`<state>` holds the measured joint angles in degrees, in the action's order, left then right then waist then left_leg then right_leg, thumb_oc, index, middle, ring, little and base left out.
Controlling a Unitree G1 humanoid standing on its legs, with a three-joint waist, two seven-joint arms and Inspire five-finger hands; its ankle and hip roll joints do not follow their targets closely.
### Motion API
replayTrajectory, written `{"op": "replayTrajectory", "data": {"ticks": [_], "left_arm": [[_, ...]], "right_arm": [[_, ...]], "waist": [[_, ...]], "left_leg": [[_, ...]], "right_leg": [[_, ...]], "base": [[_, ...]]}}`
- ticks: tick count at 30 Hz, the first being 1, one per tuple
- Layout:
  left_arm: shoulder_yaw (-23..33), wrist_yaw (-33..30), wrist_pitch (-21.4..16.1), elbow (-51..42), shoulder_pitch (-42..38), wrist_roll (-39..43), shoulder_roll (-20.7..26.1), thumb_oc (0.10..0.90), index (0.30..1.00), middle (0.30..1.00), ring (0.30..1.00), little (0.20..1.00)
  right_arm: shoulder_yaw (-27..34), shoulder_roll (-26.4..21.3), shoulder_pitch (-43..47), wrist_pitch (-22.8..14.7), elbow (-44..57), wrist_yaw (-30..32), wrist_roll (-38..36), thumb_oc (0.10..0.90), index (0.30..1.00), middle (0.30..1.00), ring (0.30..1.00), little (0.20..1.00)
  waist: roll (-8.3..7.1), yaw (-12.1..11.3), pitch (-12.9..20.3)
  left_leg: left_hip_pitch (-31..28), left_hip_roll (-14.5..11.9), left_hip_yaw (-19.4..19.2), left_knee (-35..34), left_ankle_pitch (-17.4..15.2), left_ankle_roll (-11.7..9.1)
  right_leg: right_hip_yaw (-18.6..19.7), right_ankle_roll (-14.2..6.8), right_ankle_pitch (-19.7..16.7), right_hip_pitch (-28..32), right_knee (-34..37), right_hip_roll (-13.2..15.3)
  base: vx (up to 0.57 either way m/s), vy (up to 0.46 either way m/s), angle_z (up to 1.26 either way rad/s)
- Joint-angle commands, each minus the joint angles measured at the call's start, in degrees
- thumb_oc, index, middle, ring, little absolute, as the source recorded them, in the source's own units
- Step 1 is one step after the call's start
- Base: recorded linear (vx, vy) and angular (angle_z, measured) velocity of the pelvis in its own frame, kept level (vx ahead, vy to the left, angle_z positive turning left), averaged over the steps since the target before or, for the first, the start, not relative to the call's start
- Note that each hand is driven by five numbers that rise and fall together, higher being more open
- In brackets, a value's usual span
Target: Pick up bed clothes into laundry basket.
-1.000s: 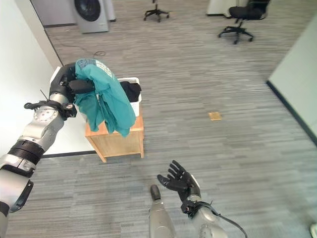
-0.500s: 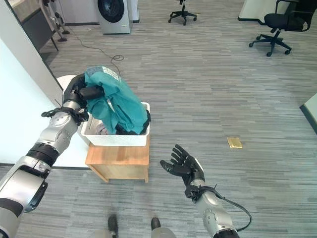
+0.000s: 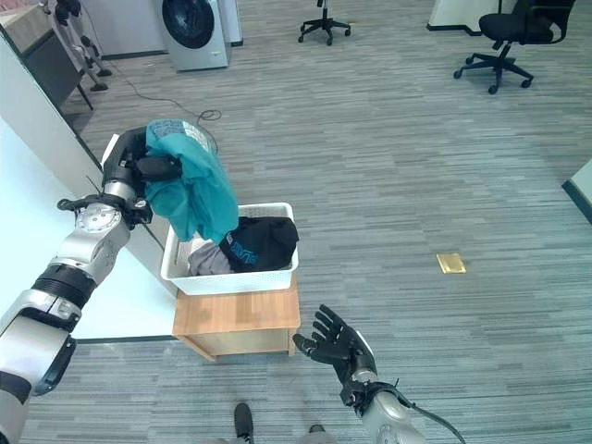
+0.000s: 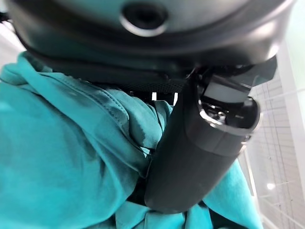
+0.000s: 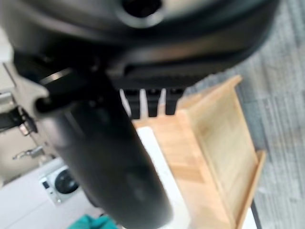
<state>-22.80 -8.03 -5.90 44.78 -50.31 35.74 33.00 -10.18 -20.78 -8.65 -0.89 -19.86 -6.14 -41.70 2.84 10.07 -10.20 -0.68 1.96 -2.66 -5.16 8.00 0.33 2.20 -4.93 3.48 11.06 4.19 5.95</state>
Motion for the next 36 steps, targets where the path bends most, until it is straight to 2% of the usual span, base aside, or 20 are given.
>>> {"op": "replayTrajectory", "data": {"ticks": [1, 5, 13, 21, 26, 31, 36], "left_arm": [[0.3, 0.4, -5.4, 2.0, -11.1, -3.1, 2.9, 0.4, 0.3, 0.3, 0.3, 0.3], [-1.1, 1.3, -4.8, 3.0, -10.7, -7.5, 3.4, 0.4, 0.3, 0.3, 0.3, 0.3], [-5.5, 3.6, -2.7, 10.2, -10.7, -17.1, 2.7, 0.4, 0.3, 0.3, 0.3, 0.3], [-4.2, 3.9, -1.8, 15.3, -7.5, -22.0, -0.5, 0.4, 0.3, 0.3, 0.3, 0.3], [-2.4, 3.8, -1.3, 19.6, -6.2, -23.2, -1.1, 0.4, 0.3, 0.3, 0.3, 0.3], [-3.0, 3.5, -1.6, 20.3, -7.0, -25.2, 0.3, 0.4, 0.3, 0.3, 0.3, 0.3], [-2.3, 2.6, -1.6, 21.8, -8.0, -24.4, -0.8, 0.4, 0.3, 0.3, 0.3, 0.3]], "right_arm": [[0.9, -1.0, -1.7, -4.1, 2.4, -2.0, 1.1, 0.8, 0.9, 0.9, 0.9, 0.9], [0.9, -1.3, -1.5, -4.5, 2.1, -1.9, 1.8, 0.8, 0.9, 0.9, 0.9, 0.9], [0.8, -0.4, -3.1, -5.0, 2.6, -2.4, 2.0, 0.8, 0.9, 0.9, 0.9, 0.9], [4.1, -0.2, -8.2, -5.3, 4.7, -2.4, 2.6, 0.8, 0.9, 0.9, 0.9, 0.9], [3.2, -0.6, -7.8, -5.2, 4.4, -2.4, 2.6, 0.8, 0.9, 0.9, 0.9, 0.9], [1.6, -0.7, -6.8, -5.5, 4.7, -3.0, 1.8, 0.8, 0.9, 0.9, 0.9, 0.9], [0.4, -1.2, -5.6, -6.0, 4.0, -2.9, 1.3, 0.8, 0.9, 0.9, 0.9, 0.9]], "waist": [[-2.02, -2.1, 7.9], [-2.72, -2.3, 7.4], [-2.99, -0.5, 6.9], [-3.25, 2.5, 6.2], [-3.76, 3.8, 6.0], [-5.49, 4.7, 4.9], [-7.51, 5.9, 4.1]], "left_leg": [[-0.5, -2.2, -1.1, 0.2, -4.6, -3.2], [0.0, -2.8, -3.0, 0.2, -4.8, -3.3], [0.0, -3.0, -4.6, 0.2, -5.4, -3.2], [0.2, -3.1, -6.6, 0.2, -6.1, -3.1], [0.5, -3.5, -8.3, 0.2, -6.4, -3.3], [2.9, -4.4, -10.1, 0.2, -6.0, -3.6], [6.2, -5.5, -10.7, 0.2, -5.4, -4.0]], "right_leg": [[1.0, -3.9, -3.4, -6.6, -0.3, 1.9], [1.3, -4.2, -4.3, -7.7, 0.0, 1.6], [2.2, -4.6, -4.8, -8.6, 0.1, 1.5], [2.4, -5.2, -5.3, -9.4, 0.2, 1.9], [3.6, -5.4, -5.8, -10.9, 0.4, 1.7], [5.6, -5.8, -7.3, -14.1, 0.8, 1.0], [6.1, -6.1, -8.6, -18.2, 0.8, -0.2]], "base": [[-0.02, 0.015, -0.06], [-0.05, 0.002, -0.16], [0.0, 0.013, -0.12], [-0.01, 0.036, -0.05], [0.0, 0.01, -0.09], [-0.07, -0.01, -0.29], [-0.09, -0.026, -0.08]]}}
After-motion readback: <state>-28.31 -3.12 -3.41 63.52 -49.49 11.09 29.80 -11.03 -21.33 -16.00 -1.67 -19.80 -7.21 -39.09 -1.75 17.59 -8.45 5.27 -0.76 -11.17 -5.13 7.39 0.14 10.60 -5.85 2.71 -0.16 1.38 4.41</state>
